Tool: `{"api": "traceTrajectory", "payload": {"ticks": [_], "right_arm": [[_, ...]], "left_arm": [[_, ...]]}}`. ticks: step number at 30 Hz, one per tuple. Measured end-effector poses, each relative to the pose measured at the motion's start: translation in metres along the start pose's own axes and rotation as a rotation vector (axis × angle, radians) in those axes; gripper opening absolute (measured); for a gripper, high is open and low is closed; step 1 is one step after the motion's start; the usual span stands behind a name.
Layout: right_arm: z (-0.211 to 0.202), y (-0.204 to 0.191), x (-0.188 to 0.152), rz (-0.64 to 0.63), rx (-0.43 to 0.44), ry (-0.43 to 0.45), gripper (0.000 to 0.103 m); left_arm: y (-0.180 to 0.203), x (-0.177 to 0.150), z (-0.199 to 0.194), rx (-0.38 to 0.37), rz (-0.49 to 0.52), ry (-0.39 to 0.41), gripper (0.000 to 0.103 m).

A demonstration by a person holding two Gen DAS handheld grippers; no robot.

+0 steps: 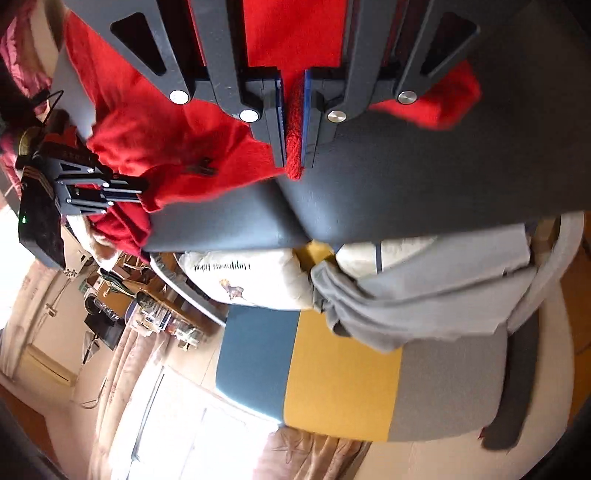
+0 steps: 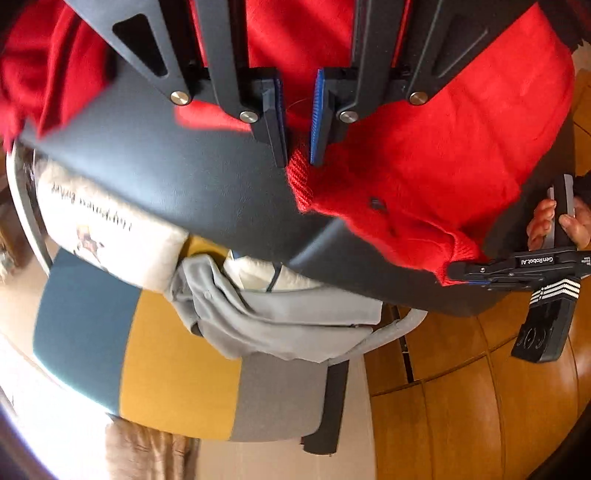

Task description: Fold clothes

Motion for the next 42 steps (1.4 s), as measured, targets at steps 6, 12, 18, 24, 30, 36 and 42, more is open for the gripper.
{"api": "traceTrajectory", "payload": {"ticks": [6,12,18,24,30,36,42], "right_arm": [[0.007,-0.005,-0.052,0.054,-0.039,-0.027,0.013],[-0.020,0.000,-0.064,0.122,-0.034,-0.028,0.021],[-0.042,-0.004,-0.026,0.230,0.017,0.102,0.022],[0.016,-0.022,-0.020,0.268,-0.093,-0.006,0.023],[0.032,-0.017,-0.039,0.268,-0.141,0.076,0.023],[0.031,-0.012,-0.041,0.306,-0.085,0.095,0.025],[-0.003,0.032,-0.047,0.602,0.135,0.195,0.029]], "left_arm": [[-0.008,-0.044,0.003,0.023,-0.085,-0.058,0.009],[-0.009,-0.060,-0.035,-0.012,-0.157,0.004,0.022],[-0.015,-0.039,-0.046,0.017,-0.229,0.063,0.042],[-0.006,-0.044,0.002,0.137,-0.198,-0.043,0.047],[-0.004,-0.053,0.025,0.258,-0.138,0.030,0.057],[0.011,-0.044,0.006,0.334,-0.189,0.059,0.057],[0.073,-0.018,-0.007,0.166,-0.077,0.194,0.080]]}}
Point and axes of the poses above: each gripper's, at about its wrist camera, not at the fingertips, and z roughly the way its jaws point, y to its right, x to its top, the point moved 2 cm from there along z, roughly the way its jaws point, and after that the axes turned 5 degrees about z, right-handed, at the moved point
